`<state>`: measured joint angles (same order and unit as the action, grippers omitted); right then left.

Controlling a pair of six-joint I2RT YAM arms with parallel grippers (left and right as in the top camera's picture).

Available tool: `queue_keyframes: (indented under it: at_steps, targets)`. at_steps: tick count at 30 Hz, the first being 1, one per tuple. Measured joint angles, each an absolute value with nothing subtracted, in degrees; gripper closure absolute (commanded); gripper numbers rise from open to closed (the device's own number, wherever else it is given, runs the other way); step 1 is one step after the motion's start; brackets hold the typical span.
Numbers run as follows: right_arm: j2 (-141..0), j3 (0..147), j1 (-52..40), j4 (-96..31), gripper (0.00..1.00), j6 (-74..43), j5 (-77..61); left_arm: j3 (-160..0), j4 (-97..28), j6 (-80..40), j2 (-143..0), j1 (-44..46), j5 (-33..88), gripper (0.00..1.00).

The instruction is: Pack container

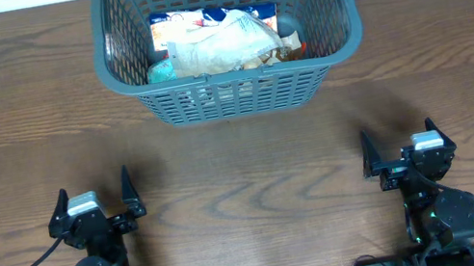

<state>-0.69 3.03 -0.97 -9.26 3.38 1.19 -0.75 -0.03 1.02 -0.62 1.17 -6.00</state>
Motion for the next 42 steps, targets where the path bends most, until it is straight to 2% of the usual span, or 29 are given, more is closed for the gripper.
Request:
queue_keyframes:
  at_steps: [42]
  targets:
    - [-0.7,3.0,-1.0,-9.3,0.01,3.4,1.2,-1.5,-2.2,4.5,-1.1,2.2,0.9,0.01]
